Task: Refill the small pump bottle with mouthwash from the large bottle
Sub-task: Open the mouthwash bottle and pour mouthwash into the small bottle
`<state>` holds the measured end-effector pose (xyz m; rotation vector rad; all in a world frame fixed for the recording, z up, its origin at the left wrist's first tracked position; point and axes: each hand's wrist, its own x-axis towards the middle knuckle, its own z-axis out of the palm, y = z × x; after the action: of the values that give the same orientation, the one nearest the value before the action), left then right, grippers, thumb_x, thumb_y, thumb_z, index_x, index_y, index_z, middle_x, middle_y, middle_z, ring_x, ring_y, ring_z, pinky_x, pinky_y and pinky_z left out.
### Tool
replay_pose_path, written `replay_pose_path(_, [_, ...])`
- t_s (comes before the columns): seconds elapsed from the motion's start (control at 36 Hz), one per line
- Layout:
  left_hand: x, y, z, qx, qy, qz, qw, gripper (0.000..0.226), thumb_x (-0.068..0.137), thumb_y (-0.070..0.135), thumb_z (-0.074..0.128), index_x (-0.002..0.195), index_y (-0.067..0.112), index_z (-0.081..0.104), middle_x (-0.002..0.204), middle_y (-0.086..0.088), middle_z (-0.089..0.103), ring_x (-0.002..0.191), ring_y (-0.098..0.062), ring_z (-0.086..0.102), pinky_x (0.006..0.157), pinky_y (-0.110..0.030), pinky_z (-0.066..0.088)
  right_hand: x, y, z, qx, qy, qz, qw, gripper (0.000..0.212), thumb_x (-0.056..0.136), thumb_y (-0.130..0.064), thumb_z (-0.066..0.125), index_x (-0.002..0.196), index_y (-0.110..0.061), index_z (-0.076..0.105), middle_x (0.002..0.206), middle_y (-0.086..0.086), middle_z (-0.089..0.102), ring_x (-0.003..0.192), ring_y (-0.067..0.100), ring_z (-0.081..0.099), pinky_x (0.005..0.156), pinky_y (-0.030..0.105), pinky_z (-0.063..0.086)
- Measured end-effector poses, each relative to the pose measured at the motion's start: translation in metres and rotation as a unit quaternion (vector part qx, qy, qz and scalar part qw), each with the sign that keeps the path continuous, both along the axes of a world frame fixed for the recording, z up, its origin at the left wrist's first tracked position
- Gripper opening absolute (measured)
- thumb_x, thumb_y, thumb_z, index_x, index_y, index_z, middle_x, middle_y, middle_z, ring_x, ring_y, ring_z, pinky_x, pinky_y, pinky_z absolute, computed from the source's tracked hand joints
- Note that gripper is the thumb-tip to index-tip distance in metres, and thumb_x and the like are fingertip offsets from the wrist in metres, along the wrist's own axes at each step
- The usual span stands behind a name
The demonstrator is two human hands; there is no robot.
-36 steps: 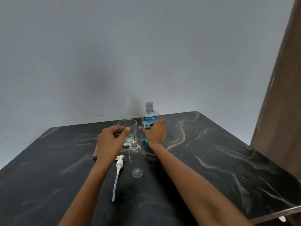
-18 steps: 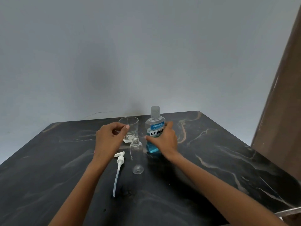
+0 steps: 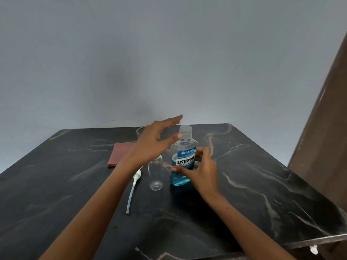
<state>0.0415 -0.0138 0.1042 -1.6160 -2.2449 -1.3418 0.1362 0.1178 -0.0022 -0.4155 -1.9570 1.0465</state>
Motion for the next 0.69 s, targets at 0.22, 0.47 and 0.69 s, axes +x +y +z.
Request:
replay_pose_path(0.22, [0.001, 0.010, 0.004, 0.015, -0.016, -0.025, 0.999, 0.032, 0.088, 0.018, 0.067, 0.120, 0.022, 0.067, 0.120, 0.006, 0.068, 0.108, 0.002, 0.059, 0.080, 0.004, 0.037, 0.010, 0.009, -0.001, -0.021, 0.001, 0.008, 1.000, 0.050, 0.057, -0.025, 0.088, 0.088, -0.036, 0.050, 0.089, -0.023, 0.062, 0.092, -0.018, 0.057, 0.063, 0.006, 0.050])
replay_pose_path(0.47, [0.000, 0.009, 0.007, 0.009, -0.033, -0.054, 0.998, 0.035, 0.092, 0.017, 0.062, 0.125, 0.027, 0.062, 0.124, 0.016, 0.062, 0.108, 0.012, 0.054, 0.079, 0.006, 0.036, 0.012, 0.009, 0.005, -0.020, -0.009, 0.002, 1.000, 0.042, 0.059, -0.019, 0.088, 0.086, -0.022, 0.056, 0.086, -0.019, 0.063, 0.084, -0.009, 0.060, 0.063, 0.004, 0.047])
replay_pose_path(0.69, [0.000, 0.015, -0.001, 0.067, -0.058, -0.008, 0.996, 0.029, 0.081, 0.026, 0.074, 0.110, 0.021, 0.072, 0.112, 0.005, 0.072, 0.102, 0.002, 0.062, 0.082, -0.002, 0.041, 0.014, 0.007, 0.008, -0.027, -0.007, 0.005, 1.000, 0.042, 0.059, -0.019, 0.088, 0.086, -0.017, 0.057, 0.087, -0.014, 0.066, 0.087, -0.003, 0.063, 0.067, 0.007, 0.050])
